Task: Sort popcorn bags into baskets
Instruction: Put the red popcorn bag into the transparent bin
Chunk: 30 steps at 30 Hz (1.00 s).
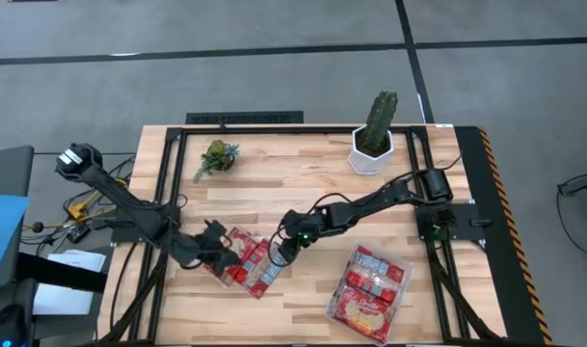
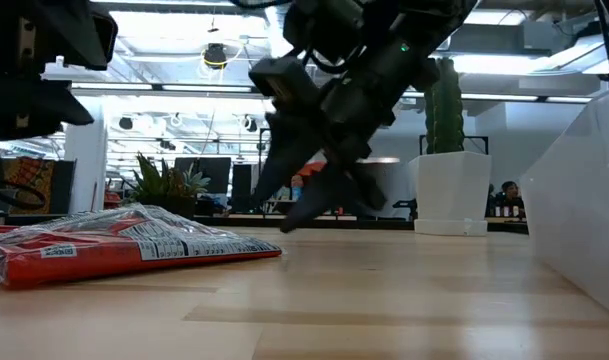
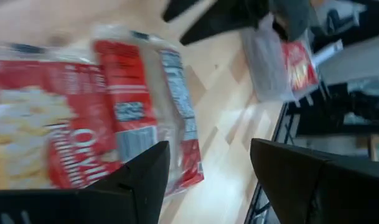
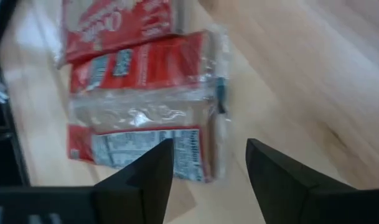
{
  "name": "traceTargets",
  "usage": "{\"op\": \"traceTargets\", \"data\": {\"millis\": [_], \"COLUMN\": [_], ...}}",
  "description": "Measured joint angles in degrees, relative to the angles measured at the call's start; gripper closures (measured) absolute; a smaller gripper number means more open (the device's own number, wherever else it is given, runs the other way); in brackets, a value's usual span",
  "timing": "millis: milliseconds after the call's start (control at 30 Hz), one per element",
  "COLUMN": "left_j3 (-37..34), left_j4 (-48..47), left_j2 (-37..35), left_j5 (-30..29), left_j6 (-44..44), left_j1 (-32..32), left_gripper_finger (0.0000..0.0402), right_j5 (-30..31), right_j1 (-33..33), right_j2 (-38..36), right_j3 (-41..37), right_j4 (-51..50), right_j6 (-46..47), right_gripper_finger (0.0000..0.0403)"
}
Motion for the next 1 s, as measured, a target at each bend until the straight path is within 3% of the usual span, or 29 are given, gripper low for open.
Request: {"op": "traceTargets", "data": {"millis": [333, 500, 700, 1000], "left_j3": [0.6, 3.4, 7.6, 9.9], "left_j4": [23.5, 22.5, 22.8, 21.0], "left_j2": [18.7, 27.9, 37.8, 40.7], "left_j5": [5.5, 12.1, 14.5, 14.9], "left_j6": [9.3, 7.6, 5.7, 7.5], "left_j1": [-0.6, -0.6, -0.7, 0.1], "left_gripper_finger": [0.0189, 0.0189, 0.0189, 0.0189], "right_j5": [2.4, 3.2, 4.0, 3.5], "right_j1": [0.1, 0.2, 0.4, 0.5], "right_j2": [-0.1, -0.1, -0.1, -0.1], "right_j3": [0.1, 0.1, 0.1, 0.1], "right_j4": [-1.3, -1.5, -2.6, -1.9], "right_j6": [-2.9, -3.9, -4.5, -7.2], "right_gripper_finger": [0.0197, 0.0197, 0.0199, 0.0193]}}
